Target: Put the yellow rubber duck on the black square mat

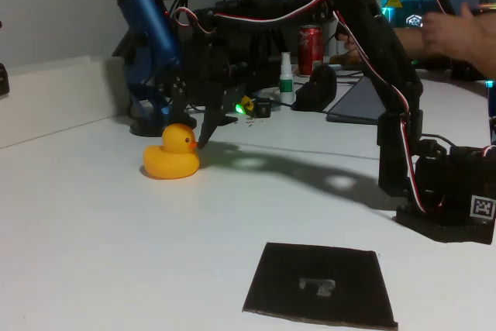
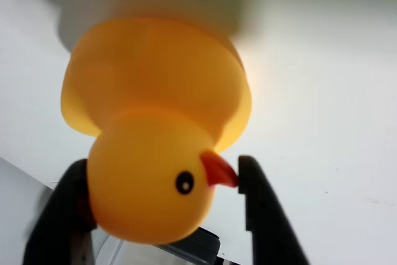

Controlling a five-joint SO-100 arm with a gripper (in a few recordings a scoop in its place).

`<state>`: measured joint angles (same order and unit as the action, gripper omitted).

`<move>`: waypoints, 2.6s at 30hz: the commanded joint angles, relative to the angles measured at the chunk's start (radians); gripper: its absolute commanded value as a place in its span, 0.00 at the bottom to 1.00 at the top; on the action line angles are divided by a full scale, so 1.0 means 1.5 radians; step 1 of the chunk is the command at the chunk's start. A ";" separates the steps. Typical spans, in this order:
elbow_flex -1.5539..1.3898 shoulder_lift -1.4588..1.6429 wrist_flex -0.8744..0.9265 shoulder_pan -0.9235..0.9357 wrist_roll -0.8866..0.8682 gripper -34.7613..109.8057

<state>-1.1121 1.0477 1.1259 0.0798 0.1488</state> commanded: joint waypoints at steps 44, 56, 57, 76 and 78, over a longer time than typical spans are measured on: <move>0.013 0.582 0.428 -0.545 0.011 0.31; -0.118 0.581 0.495 -0.696 0.013 0.31; -0.149 0.581 0.495 -0.698 0.013 0.31; -0.338 0.446 0.493 -0.702 0.057 0.31; -0.337 0.427 0.492 -0.704 0.058 0.31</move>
<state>-1.6214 1.6904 1.8040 -0.9419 0.2178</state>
